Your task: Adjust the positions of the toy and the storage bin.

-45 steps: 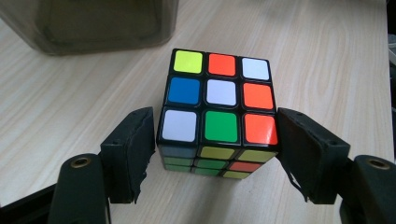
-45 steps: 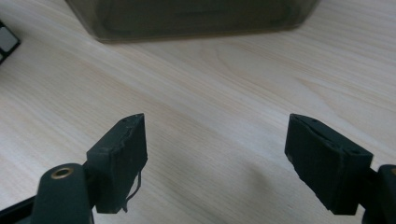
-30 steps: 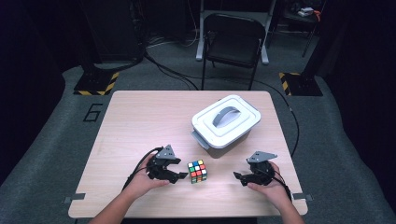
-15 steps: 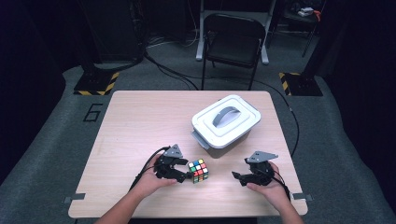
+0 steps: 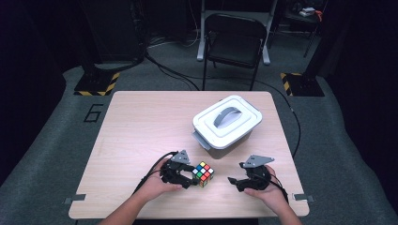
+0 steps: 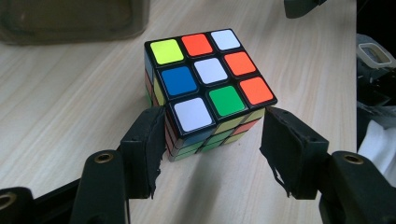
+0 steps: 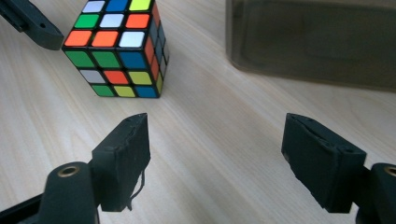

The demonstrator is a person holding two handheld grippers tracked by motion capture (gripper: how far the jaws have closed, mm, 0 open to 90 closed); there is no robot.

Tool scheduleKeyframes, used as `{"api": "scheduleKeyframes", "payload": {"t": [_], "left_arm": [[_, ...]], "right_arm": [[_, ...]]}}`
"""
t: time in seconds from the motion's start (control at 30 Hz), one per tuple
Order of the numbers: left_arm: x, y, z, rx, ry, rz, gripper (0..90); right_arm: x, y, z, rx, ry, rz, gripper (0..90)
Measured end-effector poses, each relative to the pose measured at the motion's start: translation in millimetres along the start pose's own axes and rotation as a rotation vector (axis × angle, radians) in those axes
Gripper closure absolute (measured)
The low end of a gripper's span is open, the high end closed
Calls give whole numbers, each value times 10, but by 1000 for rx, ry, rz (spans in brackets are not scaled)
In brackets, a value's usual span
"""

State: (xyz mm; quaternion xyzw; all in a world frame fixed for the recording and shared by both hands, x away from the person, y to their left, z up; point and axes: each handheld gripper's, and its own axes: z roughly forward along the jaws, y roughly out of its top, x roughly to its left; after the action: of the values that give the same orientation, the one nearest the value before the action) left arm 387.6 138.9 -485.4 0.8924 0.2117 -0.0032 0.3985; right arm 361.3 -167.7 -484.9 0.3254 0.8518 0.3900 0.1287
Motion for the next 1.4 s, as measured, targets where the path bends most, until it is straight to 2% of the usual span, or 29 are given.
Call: {"api": "scheduleKeyframes", "payload": {"t": [0.23, 0.3, 0.43, 0.53, 0.63, 0.67, 0.7, 0.73, 0.9, 0.93, 1.2, 1.4], "left_arm": [[-76, 32, 90, 1, -19, 10, 405], [-84, 40, 110, 7, -24, 20, 412], [-110, 48, 130, 9, -36, 22, 412], [-112, 44, 100, 10, -27, 29, 405], [-75, 21, 17, 1, -1, 31, 396], [-43, -6, -54, -5, 13, 23, 394], [-43, -6, -54, -5, 13, 23, 391], [-11, -35, -120, -13, 34, 15, 386], [53, -89, -231, -26, 68, -4, 361], [86, -121, -275, -25, 87, -10, 360], [182, -247, -377, -21, 109, -35, 358], [230, -328, -428, -45, 119, -64, 358]], "right_arm": [[78, -11, -51, -7, 24, -2, 240], [116, 3, -40, -13, 40, -20, 233], [214, 47, 11, -16, 56, -24, 208], [270, 82, 43, -12, 66, -53, 189], [313, 110, 77, -14, 68, -48, 176], [338, 130, 99, -12, 74, -51, 168], [338, 138, 109, -11, 78, -64, 165], [356, 146, 125, -13, 74, -55, 162], [415, 180, 204, -6, 80, -65, 150], [434, 188, 220, -6, 79, -61, 149], [515, 262, 350, 1, 91, -78, 145], [561, 310, 448, -1, 76, -75, 159]]}}
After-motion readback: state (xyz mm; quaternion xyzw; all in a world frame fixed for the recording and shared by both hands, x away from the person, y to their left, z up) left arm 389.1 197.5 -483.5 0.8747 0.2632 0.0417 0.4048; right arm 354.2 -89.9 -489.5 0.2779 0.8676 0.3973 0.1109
